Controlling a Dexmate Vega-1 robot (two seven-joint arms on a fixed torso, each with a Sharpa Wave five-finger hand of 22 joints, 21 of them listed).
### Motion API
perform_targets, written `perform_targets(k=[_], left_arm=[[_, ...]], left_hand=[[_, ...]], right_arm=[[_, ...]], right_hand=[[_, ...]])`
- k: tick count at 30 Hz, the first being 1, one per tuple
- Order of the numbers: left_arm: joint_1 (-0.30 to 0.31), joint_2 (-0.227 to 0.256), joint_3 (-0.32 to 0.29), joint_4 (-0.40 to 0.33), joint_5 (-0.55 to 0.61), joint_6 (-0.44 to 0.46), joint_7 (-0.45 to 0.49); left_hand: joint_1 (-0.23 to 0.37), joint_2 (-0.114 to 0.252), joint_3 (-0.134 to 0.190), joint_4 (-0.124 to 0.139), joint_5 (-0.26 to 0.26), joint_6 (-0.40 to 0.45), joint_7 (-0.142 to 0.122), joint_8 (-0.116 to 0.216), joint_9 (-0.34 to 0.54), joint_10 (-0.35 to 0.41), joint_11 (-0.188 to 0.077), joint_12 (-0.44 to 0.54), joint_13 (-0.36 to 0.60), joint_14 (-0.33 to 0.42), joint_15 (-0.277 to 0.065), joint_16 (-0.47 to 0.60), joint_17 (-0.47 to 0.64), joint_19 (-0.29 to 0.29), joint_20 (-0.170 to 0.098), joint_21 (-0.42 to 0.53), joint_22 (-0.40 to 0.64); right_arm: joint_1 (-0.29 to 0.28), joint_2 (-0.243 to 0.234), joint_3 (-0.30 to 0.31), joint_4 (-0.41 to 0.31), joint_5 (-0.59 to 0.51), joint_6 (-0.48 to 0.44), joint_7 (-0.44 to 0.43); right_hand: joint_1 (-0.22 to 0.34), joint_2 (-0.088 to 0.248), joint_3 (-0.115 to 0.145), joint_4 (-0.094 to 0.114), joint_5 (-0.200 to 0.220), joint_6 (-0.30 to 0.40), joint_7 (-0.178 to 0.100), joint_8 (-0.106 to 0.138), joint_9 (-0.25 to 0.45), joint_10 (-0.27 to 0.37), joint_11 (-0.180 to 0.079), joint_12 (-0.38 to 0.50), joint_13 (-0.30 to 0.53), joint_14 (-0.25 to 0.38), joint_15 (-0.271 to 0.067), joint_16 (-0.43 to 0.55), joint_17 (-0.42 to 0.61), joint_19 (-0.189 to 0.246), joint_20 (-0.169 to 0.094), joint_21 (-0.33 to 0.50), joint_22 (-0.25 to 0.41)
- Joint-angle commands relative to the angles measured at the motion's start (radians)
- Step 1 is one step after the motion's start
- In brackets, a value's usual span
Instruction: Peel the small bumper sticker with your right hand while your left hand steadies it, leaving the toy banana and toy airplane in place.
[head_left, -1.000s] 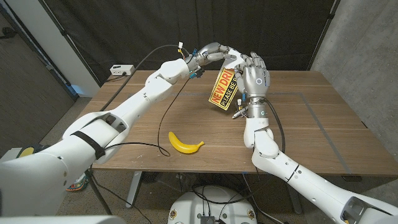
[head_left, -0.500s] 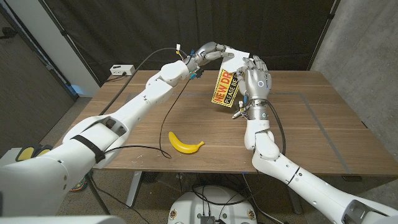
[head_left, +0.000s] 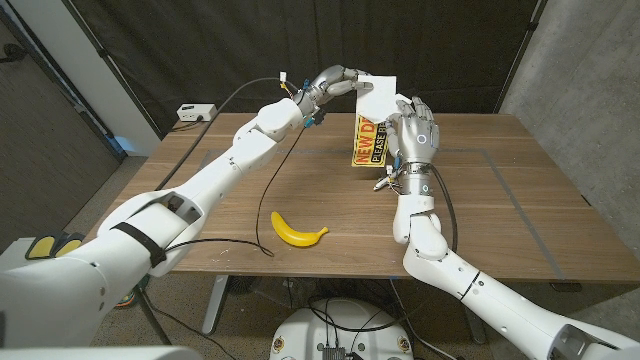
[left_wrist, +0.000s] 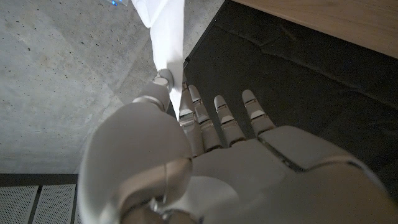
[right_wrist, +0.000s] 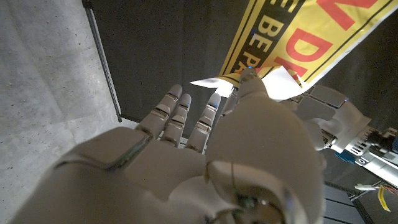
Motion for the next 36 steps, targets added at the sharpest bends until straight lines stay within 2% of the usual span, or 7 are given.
perform_targets(k=[1, 12, 29, 36], left_arm=[[0.004, -0.007, -0.005, 0.017, 0.001, -0.042, 0.022], [-0.001, -0.009, -0.008, 0.038, -0.007, -0.064, 0.009], [-0.014, -0.016, -0.007, 0.07, -0.01, -0.085, -0.007], [-0.012, -0.013, -0.009, 0.062, -0.018, -0.073, -0.013]], left_hand=[[0.027, 0.02, -0.004, 0.002, 0.007, 0.014, 0.014, 0.002, 0.011, 0.046, -0.037, 0.01, 0.006, 0.016, -0.057, 0.004, 0.003, 0.003, -0.008, 0.007, 0.002], [0.036, 0.018, -0.011, 0.001, 0.012, 0.02, 0.016, 0.004, 0.022, 0.067, -0.043, 0.02, 0.018, 0.043, -0.065, 0.01, 0.003, 0.031, -0.047, 0.022, 0.003], [0.044, 0.016, -0.018, 0.0, 0.019, 0.025, 0.022, 0.006, 0.031, 0.071, -0.042, 0.022, 0.027, 0.044, -0.067, 0.008, 0.005, 0.033, -0.053, 0.028, 0.004], [0.045, 0.015, -0.021, 0.001, 0.02, 0.026, 0.02, 0.006, 0.033, 0.067, -0.042, 0.02, 0.03, 0.041, -0.063, 0.007, 0.006, 0.031, -0.052, 0.029, 0.005]], right_arm=[[-0.006, 0.038, -0.016, 0.026, -0.001, -0.134, 0.032], [0.0, 0.052, -0.017, 0.057, 0.045, -0.224, 0.036], [0.021, 0.048, -0.031, 0.074, 0.116, -0.318, 0.013], [0.02, 0.045, -0.025, 0.079, 0.144, -0.288, -0.046]], right_hand=[[0.011, 0.001, -0.003, -0.008, -0.001, 0.055, 0.043, 0.005, 0.02, -0.001, -0.002, -0.004, 0.003, -0.009, -0.177, -0.001, 0.003, 0.0, -0.021, -0.001, 0.003], [0.018, 0.002, -0.003, -0.008, -0.001, 0.056, 0.05, 0.001, 0.02, 0.001, -0.001, -0.003, 0.005, -0.011, -0.177, 0.0, 0.003, 0.001, -0.022, 0.0, 0.002], [0.026, 0.002, -0.003, -0.008, 0.0, 0.06, 0.056, -0.003, 0.021, 0.006, -0.001, -0.002, 0.006, -0.011, -0.177, 0.001, 0.004, 0.002, -0.02, 0.002, 0.002], [0.025, 0.005, -0.002, -0.004, 0.001, 0.058, 0.057, -0.005, 0.022, 0.011, 0.0, -0.002, 0.005, -0.003, -0.174, 0.004, 0.004, 0.011, -0.01, 0.006, 0.002]])
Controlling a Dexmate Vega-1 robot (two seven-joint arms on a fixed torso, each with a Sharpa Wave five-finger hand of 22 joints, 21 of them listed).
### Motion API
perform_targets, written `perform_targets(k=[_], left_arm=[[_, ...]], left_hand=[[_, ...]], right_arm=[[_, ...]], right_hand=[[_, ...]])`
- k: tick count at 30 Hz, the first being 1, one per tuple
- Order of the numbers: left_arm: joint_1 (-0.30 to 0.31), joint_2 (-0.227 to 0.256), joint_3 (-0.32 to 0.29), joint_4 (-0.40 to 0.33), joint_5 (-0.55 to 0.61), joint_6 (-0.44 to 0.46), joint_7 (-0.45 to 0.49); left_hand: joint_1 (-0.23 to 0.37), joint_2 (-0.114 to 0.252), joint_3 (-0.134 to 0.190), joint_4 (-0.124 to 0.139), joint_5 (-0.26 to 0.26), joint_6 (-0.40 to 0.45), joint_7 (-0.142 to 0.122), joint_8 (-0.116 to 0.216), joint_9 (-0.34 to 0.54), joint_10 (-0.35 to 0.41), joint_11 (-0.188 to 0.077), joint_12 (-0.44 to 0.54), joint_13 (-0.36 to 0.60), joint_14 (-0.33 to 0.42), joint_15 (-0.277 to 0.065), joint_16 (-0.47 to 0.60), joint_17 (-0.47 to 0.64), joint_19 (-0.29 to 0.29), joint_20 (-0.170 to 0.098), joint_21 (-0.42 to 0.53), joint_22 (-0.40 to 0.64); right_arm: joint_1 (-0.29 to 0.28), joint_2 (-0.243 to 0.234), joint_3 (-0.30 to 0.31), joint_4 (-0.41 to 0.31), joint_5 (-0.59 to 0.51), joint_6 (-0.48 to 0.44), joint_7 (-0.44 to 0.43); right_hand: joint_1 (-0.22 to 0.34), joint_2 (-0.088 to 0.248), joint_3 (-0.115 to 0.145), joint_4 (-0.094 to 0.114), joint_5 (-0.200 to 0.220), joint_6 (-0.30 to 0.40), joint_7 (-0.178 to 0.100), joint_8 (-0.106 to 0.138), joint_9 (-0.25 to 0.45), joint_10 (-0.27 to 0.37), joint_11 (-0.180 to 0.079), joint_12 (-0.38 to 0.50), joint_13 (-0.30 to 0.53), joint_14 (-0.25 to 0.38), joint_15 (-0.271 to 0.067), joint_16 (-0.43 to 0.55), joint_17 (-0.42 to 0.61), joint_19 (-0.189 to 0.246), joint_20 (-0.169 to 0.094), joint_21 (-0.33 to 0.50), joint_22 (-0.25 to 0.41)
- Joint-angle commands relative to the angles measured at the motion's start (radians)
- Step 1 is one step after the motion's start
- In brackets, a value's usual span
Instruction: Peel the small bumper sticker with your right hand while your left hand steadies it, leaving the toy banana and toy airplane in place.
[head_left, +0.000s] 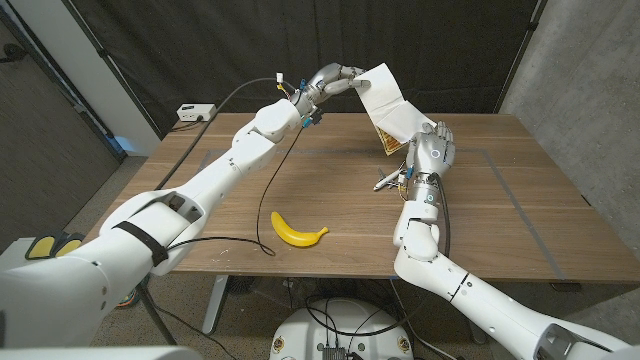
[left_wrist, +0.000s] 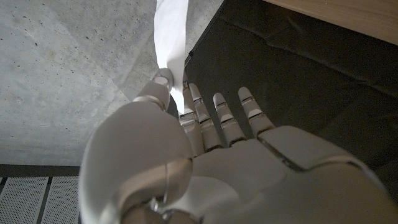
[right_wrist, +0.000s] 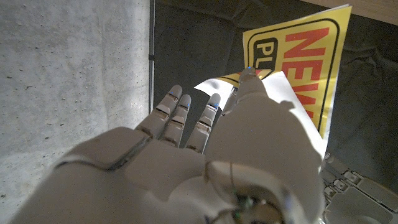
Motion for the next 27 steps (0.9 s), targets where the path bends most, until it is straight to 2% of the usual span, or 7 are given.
perform_targets(k=[1, 4, 13, 17, 22, 24, 27], left_arm=[[-0.003, 0.002, -0.001, 0.002, -0.01, 0.008, -0.014], [-0.007, 0.004, 0.002, 0.0, -0.012, 0.021, -0.024], [-0.017, 0.008, 0.021, -0.001, 0.023, 0.029, -0.019], [-0.022, 0.002, 0.025, 0.016, 0.023, 0.007, -0.029], [-0.013, 0.008, 0.029, -0.008, 0.049, 0.023, 0.002], [-0.01, 0.011, 0.03, -0.017, 0.055, 0.028, 0.008], [-0.01, 0.015, 0.034, -0.024, 0.062, 0.025, 0.006]], left_hand=[[0.021, 0.017, -0.007, 0.001, 0.005, 0.008, -0.004, 0.011, 0.005, 0.054, -0.051, 0.004, 0.007, 0.004, -0.063, 0.001, 0.006, -0.004, -0.002, 0.007, 0.005], [0.019, 0.015, -0.011, 0.003, 0.007, 0.009, -0.005, 0.01, 0.004, 0.049, -0.046, 0.002, 0.009, 0.003, -0.058, 0.001, 0.007, -0.008, 0.0, 0.007, 0.005], [0.011, 0.022, -0.017, 0.011, 0.011, 0.007, -0.014, 0.014, 0.014, 0.029, -0.027, -0.008, 0.015, 0.003, -0.046, 0.002, 0.011, -0.01, 0.006, 0.01, 0.007], [-0.01, 0.022, -0.02, 0.022, 0.016, -0.005, -0.044, 0.015, 0.023, 0.016, -0.015, -0.014, 0.019, -0.001, -0.038, -0.002, 0.014, -0.02, 0.015, 0.009, 0.008], [-0.03, 0.021, -0.016, 0.027, 0.025, -0.076, -0.083, -0.004, 0.027, -0.012, -0.012, -0.03, 0.025, -0.006, -0.029, -0.008, 0.018, -0.033, 0.03, 0.01, 0.009], [-0.045, 0.013, -0.02, 0.027, 0.029, -0.169, -0.097, -0.04, 0.019, -0.03, 0.0, -0.042, 0.031, -0.012, -0.019, -0.011, 0.021, -0.043, 0.041, 0.01, 0.01], [-0.118, -0.009, -0.062, 0.047, 0.013, -0.403, -0.119, -0.152, -0.013, -0.111, 0.027, -0.085, 0.039, -0.051, 0.009, -0.025, 0.028, -0.073, 0.054, 0.006, 0.011]], right_arm=[[0.006, -0.005, 0.0, 0.016, 0.046, 0.009, -0.074], [0.0, 0.003, 0.012, 0.027, 0.062, 0.044, -0.124], [-0.027, 0.005, 0.053, 0.012, 0.124, 0.136, -0.195], [-0.028, -0.015, 0.044, -0.003, 0.119, 0.13, -0.18], [-0.037, -0.027, 0.05, -0.014, 0.129, 0.147, -0.182], [-0.041, -0.033, 0.054, -0.02, 0.133, 0.153, -0.18], [-0.046, -0.042, 0.058, -0.031, 0.141, 0.158, -0.17]], right_hand=[[0.011, 0.001, 0.0, -0.005, 0.006, 0.058, 0.058, 0.001, 0.022, 0.015, 0.004, -0.001, 0.0, 0.014, -0.175, 0.006, 0.003, 0.02, -0.005, 0.009, 0.002], [0.011, 0.002, 0.005, -0.003, 0.009, 0.041, 0.061, -0.007, 0.021, 0.029, 0.02, 0.002, -0.001, 0.036, -0.166, 0.01, 0.0, 0.042, 0.016, 0.018, 0.001], [0.01, 0.005, 0.015, 0.0, 0.009, 0.025, 0.06, -0.013, 0.022, 0.037, 0.039, 0.001, -0.002, 0.061, -0.161, 0.012, -0.004, 0.059, 0.029, 0.025, 0.0], [0.006, 0.0, 0.018, 0.001, 0.007, 0.009, 0.06, -0.018, 0.022, 0.039, 0.05, -0.001, -0.003, 0.075, -0.146, 0.013, -0.007, 0.064, 0.041, 0.027, 0.0], [-0.034, -0.022, 0.011, 0.014, -0.007, -0.119, 0.033, -0.07, 0.019, 0.019, 0.069, -0.013, -0.005, 0.082, -0.136, 0.001, -0.018, 0.067, 0.054, 0.027, -0.002], [-0.068, -0.036, 0.001, 0.025, -0.012, -0.223, 0.015, -0.121, 0.011, 0.003, 0.077, -0.019, -0.006, 0.084, -0.132, -0.006, -0.021, 0.068, 0.059, 0.026, -0.003], [-0.107, -0.049, -0.008, 0.034, -0.006, -0.406, -0.009, -0.19, 0.005, -0.059, 0.092, -0.033, -0.007, 0.078, -0.121, -0.021, -0.024, 0.063, 0.07, 0.02, -0.003]])
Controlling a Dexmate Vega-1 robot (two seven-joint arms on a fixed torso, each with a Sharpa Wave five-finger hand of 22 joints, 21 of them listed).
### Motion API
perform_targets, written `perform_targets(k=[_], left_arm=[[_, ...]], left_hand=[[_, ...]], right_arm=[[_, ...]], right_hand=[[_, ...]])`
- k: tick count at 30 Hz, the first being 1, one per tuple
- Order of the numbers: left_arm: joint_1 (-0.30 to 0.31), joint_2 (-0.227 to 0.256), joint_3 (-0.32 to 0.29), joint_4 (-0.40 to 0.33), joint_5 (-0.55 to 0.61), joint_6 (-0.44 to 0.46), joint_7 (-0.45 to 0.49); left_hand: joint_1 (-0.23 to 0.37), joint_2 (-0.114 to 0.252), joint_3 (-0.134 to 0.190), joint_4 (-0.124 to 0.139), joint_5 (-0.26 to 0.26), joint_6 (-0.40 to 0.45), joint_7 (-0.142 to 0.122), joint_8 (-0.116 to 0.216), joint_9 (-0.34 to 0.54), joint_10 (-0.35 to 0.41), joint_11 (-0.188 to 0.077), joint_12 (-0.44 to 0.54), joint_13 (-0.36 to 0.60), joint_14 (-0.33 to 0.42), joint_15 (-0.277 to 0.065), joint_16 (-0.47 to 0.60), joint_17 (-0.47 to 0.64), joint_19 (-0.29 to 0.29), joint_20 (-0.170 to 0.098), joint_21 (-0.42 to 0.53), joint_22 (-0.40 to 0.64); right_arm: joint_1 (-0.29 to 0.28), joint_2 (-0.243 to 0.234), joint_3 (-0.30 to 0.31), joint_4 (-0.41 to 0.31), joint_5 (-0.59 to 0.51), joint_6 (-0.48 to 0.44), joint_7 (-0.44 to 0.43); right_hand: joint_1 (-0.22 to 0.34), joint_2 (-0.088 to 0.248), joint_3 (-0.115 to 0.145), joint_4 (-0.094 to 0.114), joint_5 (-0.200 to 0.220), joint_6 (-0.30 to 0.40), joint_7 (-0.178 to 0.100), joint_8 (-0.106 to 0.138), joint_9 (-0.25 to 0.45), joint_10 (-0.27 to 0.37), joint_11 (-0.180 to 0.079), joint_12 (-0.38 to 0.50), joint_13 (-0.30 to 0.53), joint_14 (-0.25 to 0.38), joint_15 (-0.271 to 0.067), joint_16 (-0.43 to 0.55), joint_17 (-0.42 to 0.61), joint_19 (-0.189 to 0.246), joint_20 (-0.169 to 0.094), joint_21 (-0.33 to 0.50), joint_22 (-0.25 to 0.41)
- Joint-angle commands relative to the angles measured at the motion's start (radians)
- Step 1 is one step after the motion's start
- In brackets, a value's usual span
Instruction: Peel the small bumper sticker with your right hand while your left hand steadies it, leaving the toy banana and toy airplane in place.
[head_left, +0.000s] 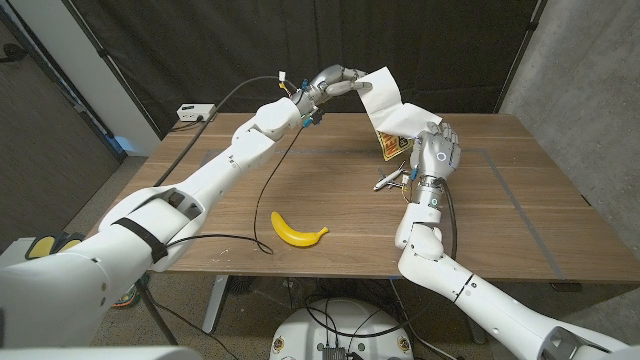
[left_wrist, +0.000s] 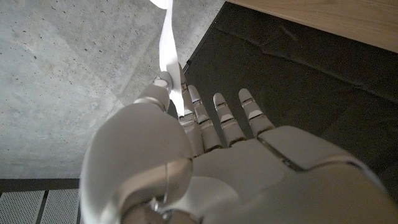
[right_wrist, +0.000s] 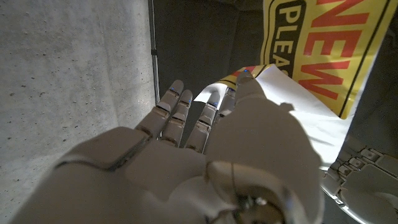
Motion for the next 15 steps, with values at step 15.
perform_targets(k=[15], left_arm=[[0.009, 0.019, 0.025, -0.04, 0.036, -0.033, -0.042]], left_hand=[[-0.337, -0.153, -0.185, 0.062, -0.049, -0.763, -0.055, -0.249, -0.142, -0.377, 0.138, -0.151, -0.058, -0.197, 0.117, -0.068, 0.009, -0.157, 0.033, -0.055, -0.002]], right_arm=[[-0.046, -0.083, 0.052, -0.066, 0.056, 0.107, 0.012]], right_hand=[[-0.178, -0.08, -0.093, 0.053, 0.059, -0.789, -0.028, -0.076, -0.014, -0.331, 0.02, -0.021, 0.002, -0.07, -0.091, -0.047, 0.008, -0.035, 0.019, -0.029, 0.005]])
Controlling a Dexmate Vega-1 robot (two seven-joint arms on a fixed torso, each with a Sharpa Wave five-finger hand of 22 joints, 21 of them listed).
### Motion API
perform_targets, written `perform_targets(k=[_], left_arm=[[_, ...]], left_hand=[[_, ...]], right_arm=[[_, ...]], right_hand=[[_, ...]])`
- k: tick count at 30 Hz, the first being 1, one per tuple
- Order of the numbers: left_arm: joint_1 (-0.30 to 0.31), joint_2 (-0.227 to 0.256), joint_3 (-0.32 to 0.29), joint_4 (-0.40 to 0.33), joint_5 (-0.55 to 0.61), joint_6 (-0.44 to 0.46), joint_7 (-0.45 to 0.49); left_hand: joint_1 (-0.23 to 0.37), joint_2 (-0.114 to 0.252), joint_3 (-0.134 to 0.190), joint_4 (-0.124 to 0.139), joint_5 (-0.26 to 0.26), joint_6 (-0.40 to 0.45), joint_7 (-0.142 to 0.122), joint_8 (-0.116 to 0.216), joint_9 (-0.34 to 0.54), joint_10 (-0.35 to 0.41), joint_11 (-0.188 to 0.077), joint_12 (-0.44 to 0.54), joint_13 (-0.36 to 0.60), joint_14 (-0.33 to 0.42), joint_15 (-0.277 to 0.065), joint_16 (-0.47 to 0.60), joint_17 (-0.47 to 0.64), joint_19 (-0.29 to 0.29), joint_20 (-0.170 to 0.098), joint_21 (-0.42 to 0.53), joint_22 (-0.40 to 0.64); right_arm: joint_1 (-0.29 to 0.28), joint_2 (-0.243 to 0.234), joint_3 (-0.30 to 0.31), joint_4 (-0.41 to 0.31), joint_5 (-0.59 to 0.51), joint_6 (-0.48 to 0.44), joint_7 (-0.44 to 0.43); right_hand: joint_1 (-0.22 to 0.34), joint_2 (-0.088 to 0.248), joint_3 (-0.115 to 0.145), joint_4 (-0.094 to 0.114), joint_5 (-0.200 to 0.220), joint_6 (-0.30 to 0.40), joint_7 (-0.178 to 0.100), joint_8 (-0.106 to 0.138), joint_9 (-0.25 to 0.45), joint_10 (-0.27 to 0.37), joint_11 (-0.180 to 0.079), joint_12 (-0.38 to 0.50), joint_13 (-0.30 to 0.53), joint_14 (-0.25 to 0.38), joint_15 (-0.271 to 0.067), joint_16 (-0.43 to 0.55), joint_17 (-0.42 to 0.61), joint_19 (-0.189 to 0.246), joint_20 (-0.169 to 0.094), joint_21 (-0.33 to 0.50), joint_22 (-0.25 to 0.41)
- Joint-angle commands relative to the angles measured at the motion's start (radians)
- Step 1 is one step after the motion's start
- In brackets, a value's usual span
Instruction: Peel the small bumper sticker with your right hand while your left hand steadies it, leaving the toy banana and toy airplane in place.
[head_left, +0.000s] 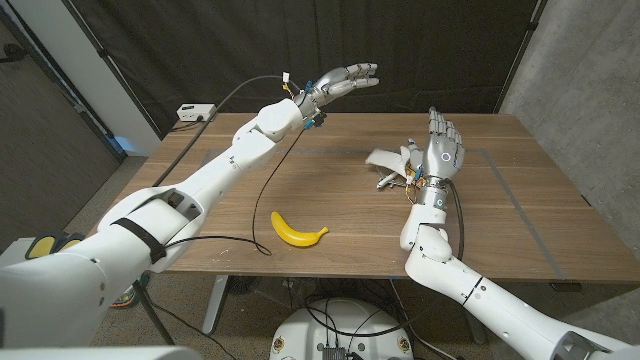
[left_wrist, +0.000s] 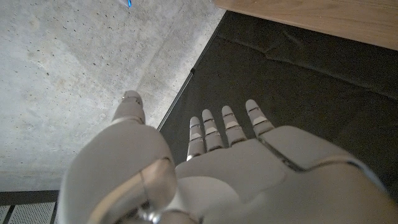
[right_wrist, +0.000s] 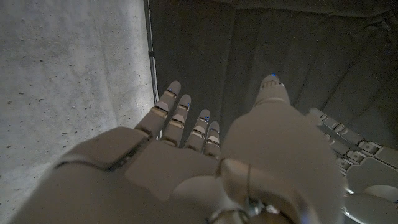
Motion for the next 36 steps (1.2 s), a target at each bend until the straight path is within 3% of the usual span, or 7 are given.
perform_targets(k=[1, 10, 17, 27, 32, 36], left_arm=[[0.018, 0.012, 0.004, -0.046, 0.012, -0.027, -0.049], [0.087, 0.046, -0.014, -0.174, 0.035, 0.058, 0.036], [0.167, 0.119, -0.042, -0.308, 0.044, 0.145, 0.087], [0.271, 0.23, -0.102, -0.404, 0.035, 0.183, 0.13], [0.326, 0.285, -0.128, -0.461, 0.04, 0.215, 0.155], [0.347, 0.306, -0.137, -0.478, 0.015, 0.241, 0.137]], left_hand=[[-0.014, 0.002, -0.009, 0.002, 0.007, 0.002, 0.003, 0.008, 0.0, -0.007, 0.005, 0.001, -0.004, -0.007, 0.003, -0.001, 0.003, -0.013, -0.001, -0.007, 0.0], [-0.021, 0.023, -0.004, 0.006, 0.012, 0.034, 0.012, 0.025, -0.003, -0.008, 0.011, 0.009, -0.015, -0.009, 0.004, 0.004, 0.003, -0.017, -0.001, -0.01, 0.001], [-0.018, 0.031, 0.0, 0.004, 0.013, 0.049, 0.008, 0.029, -0.003, -0.006, 0.013, 0.013, -0.021, -0.005, 0.002, 0.007, 0.002, -0.016, -0.001, -0.01, 0.001], [-0.014, 0.04, 0.004, 0.001, 0.014, 0.06, 0.015, 0.031, -0.004, -0.006, 0.015, 0.015, -0.027, -0.007, 0.003, 0.007, 0.001, -0.016, -0.001, -0.011, 0.001], [-0.013, 0.044, 0.007, 0.0, 0.014, 0.061, 0.014, 0.031, -0.004, -0.005, 0.017, 0.016, -0.029, -0.009, 0.001, 0.006, 0.001, -0.017, -0.001, -0.011, 0.001], [-0.007, 0.047, 0.009, -0.004, 0.014, 0.061, 0.017, 0.03, -0.004, -0.006, 0.018, 0.017, -0.032, -0.012, 0.002, 0.005, -0.001, -0.017, -0.001, -0.012, 0.002]], right_arm=[[-0.036, -0.067, 0.046, -0.047, 0.028, 0.062, 0.011], [-0.036, -0.117, 0.077, -0.049, 0.056, 0.166, 0.025], [0.014, -0.159, 0.048, -0.045, 0.0, 0.182, 0.092], [0.123, -0.124, -0.061, -0.002, -0.12, 0.126, 0.231], [0.13, -0.071, -0.106, 0.029, -0.166, 0.13, 0.199], [0.126, -0.037, -0.107, 0.055, -0.144, 0.177, 0.164]], right_hand=[[-0.024, 0.002, -0.016, 0.004, 0.006, -0.03, -0.003, 0.005, 0.002, -0.013, 0.003, 0.002, 0.002, -0.01, -0.096, -0.005, 0.006, -0.007, 0.002, -0.002, 0.002], [-0.062, 0.012, -0.03, 0.027, 0.012, 0.032, 0.023, 0.038, 0.002, 0.001, 0.016, 0.019, 0.002, -0.011, -0.085, 0.0, 0.012, 0.003, 0.014, 0.001, 0.003], [-0.082, 0.017, -0.037, 0.039, 0.016, 0.069, 0.031, 0.05, 0.002, 0.014, 0.024, 0.026, 0.002, -0.01, -0.078, 0.001, 0.014, 0.008, 0.02, 0.002, 0.003], [-0.093, 0.019, -0.042, 0.044, 0.019, 0.116, 0.033, 0.064, 0.002, 0.031, 0.026, 0.033, 0.001, -0.005, -0.08, 0.002, 0.014, 0.011, 0.021, 0.002, 0.003], [-0.088, 0.023, -0.04, 0.042, 0.022, 0.122, 0.033, 0.064, 0.002, 0.038, 0.023, 0.036, 0.001, -0.003, -0.085, 0.003, 0.013, 0.016, 0.018, 0.004, 0.002], [-0.076, 0.026, -0.035, 0.035, 0.025, 0.125, 0.029, 0.064, 0.002, 0.04, 0.02, 0.036, 0.001, 0.001, -0.09, 0.004, 0.012, 0.019, 0.016, 0.004, 0.002]])
